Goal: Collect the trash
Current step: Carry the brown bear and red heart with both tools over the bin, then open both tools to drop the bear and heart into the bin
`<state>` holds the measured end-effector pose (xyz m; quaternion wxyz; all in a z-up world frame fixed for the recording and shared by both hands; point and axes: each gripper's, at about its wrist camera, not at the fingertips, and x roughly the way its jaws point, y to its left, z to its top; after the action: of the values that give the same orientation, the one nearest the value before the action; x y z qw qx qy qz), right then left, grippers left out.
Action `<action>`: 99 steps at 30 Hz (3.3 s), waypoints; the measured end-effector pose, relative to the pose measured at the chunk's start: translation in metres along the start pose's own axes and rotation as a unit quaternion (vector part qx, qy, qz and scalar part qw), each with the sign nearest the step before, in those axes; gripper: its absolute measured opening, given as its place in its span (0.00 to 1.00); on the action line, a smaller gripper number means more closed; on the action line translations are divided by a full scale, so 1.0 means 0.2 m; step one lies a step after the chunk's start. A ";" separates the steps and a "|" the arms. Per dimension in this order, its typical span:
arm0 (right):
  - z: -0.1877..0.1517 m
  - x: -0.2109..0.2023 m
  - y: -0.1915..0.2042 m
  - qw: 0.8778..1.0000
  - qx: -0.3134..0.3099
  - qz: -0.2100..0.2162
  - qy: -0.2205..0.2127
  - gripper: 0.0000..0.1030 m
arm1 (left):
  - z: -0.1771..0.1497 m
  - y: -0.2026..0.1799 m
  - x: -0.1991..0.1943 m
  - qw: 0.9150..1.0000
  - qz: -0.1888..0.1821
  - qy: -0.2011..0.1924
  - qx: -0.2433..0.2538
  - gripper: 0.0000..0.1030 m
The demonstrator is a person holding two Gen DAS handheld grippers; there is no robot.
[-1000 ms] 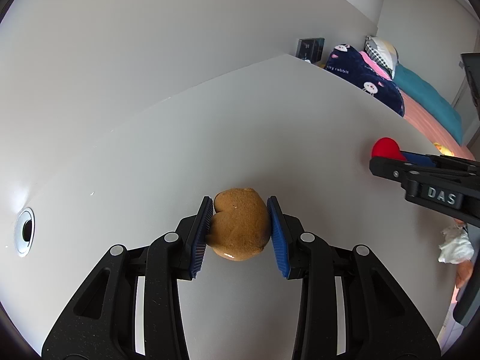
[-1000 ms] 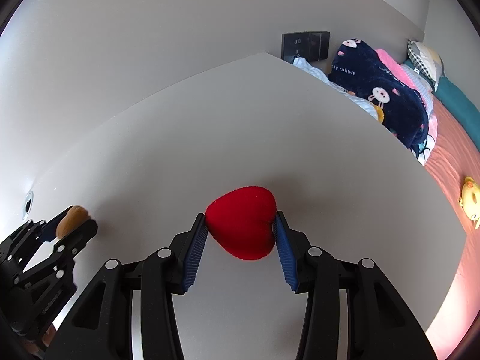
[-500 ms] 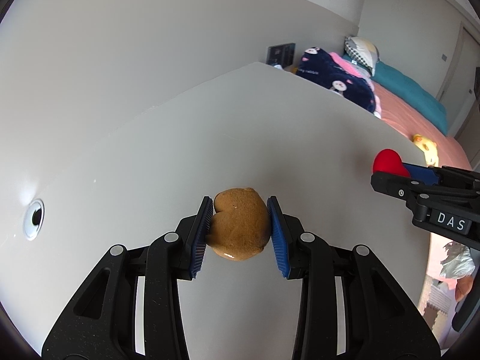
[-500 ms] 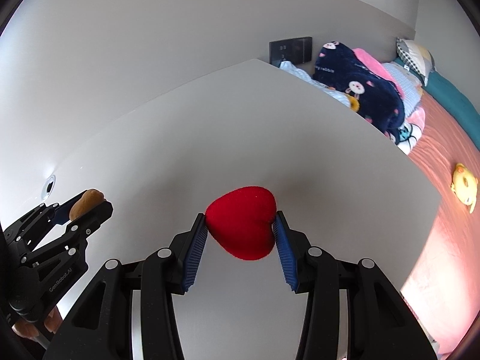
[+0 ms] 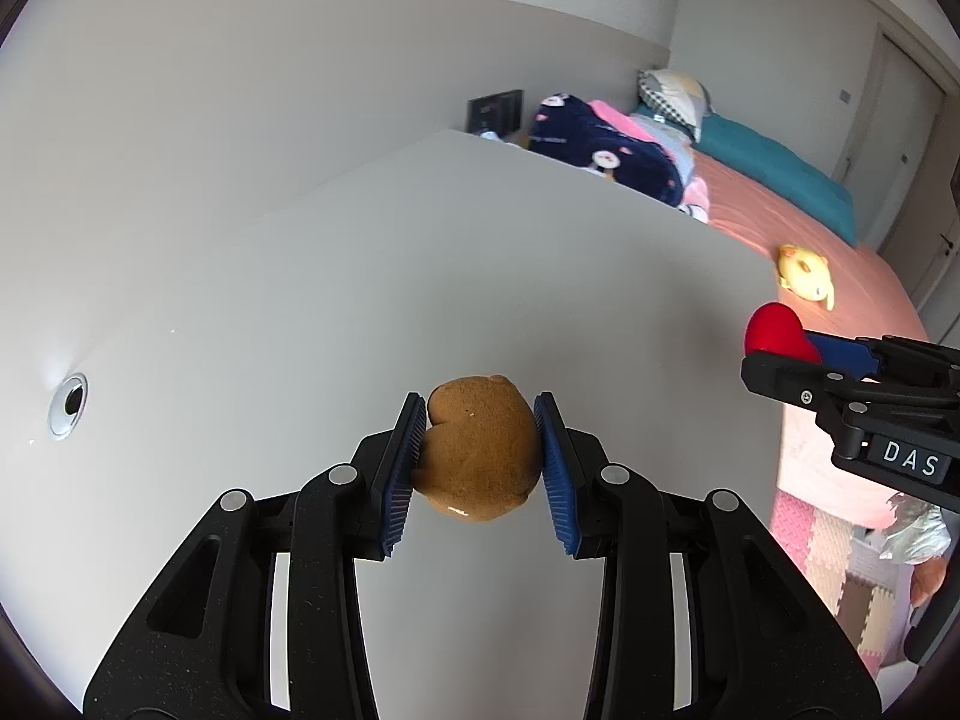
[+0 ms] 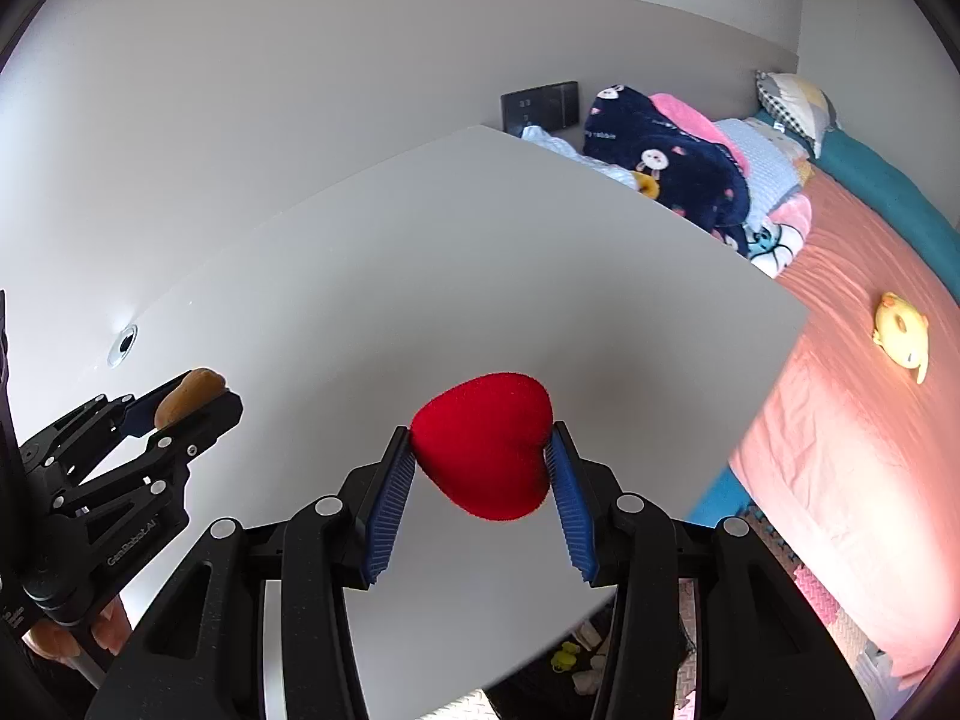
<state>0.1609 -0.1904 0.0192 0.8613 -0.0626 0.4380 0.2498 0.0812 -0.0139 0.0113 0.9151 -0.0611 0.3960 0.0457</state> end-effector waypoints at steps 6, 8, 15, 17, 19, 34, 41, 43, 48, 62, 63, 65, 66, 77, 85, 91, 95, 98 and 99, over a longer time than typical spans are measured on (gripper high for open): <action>-0.11 -0.11 -0.06 1.000 0.010 -0.010 -0.007 0.45 | -0.05 -0.10 -0.05 1.000 -0.013 -0.002 0.015 0.36; -0.15 -0.14 -0.08 1.000 0.014 -0.012 -0.009 0.45 | -0.06 -0.14 -0.06 1.000 -0.016 -0.003 0.023 0.36; -0.27 -0.25 -0.18 0.999 0.032 -0.024 -0.017 0.45 | -0.11 -0.29 -0.11 0.998 -0.031 -0.007 0.053 0.36; -0.31 -0.27 -0.21 0.999 0.038 -0.027 -0.020 0.45 | -0.13 -0.33 -0.12 0.998 -0.035 -0.008 0.060 0.36; -0.34 -0.30 -0.24 0.998 0.045 -0.031 -0.022 0.45 | -0.14 -0.37 -0.13 0.997 -0.040 -0.008 0.067 0.36; -0.60 -0.44 -0.44 0.994 0.091 -0.060 -0.026 0.45 | -0.27 -0.62 -0.15 0.991 -0.073 -0.003 0.115 0.36; -0.72 -0.49 -0.54 0.990 0.119 -0.075 -0.027 0.45 | -0.33 -0.76 -0.16 0.986 -0.095 0.001 0.137 0.36; -0.76 -0.50 -0.57 0.988 0.127 -0.079 -0.027 0.45 | -0.35 -0.78 -0.16 0.984 -0.101 0.003 0.143 0.36; -0.84 -0.53 -0.62 0.985 0.143 -0.089 -0.024 0.45 | -0.39 -0.87 -0.16 0.980 -0.116 0.005 0.160 0.36; -1.04 -0.65 -0.77 0.974 0.191 -0.116 -0.027 0.45 | -0.48 -1.08 -0.18 0.966 -0.151 0.011 0.209 0.36; -1.06 -0.65 -0.78 0.973 0.195 -0.117 -0.026 0.45 | -0.48 -1.09 -0.18 0.965 -0.153 0.013 0.214 0.36; -1.09 -0.65 -0.80 0.972 0.202 -0.119 -0.023 0.45 | -0.50 -1.12 -0.17 0.962 -0.157 0.018 0.224 0.36; -1.10 -0.65 -0.81 0.971 0.204 -0.120 -0.022 0.45 | -0.51 -1.13 -0.16 0.960 -0.159 0.021 0.228 0.36; -1.19 -0.59 -0.91 0.960 0.249 -0.126 -0.012 0.45 | -0.61 -1.24 -0.07 0.948 -0.173 0.061 0.261 0.36; -1.18 -0.55 -0.93 0.959 0.252 -0.126 -0.006 0.45 | -0.61 -1.26 -0.07 0.945 -0.173 0.063 0.271 0.36; -1.12 -0.55 -0.91 0.961 0.238 -0.138 0.002 0.46 | -0.60 -1.25 -0.07 0.944 -0.171 0.071 0.273 0.37; -1.10 -0.54 -0.91 0.959 0.238 -0.153 0.013 0.81 | -0.59 -1.24 -0.03 0.943 -0.155 0.102 0.275 0.94; -1.09 -0.55 -0.90 0.958 0.237 -0.164 0.007 0.82 | -0.59 -1.21 -0.01 0.945 -0.148 0.107 0.270 0.94; -1.09 -0.55 -0.90 0.958 0.236 -0.164 0.007 0.82 | -0.59 -1.20 -0.01 0.946 -0.145 0.109 0.268 0.94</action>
<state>0.0362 -0.4602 -0.0470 0.8775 0.0700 0.4744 -0.0059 0.0268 -0.2685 -0.0503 0.8459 0.1248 0.4776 -0.2019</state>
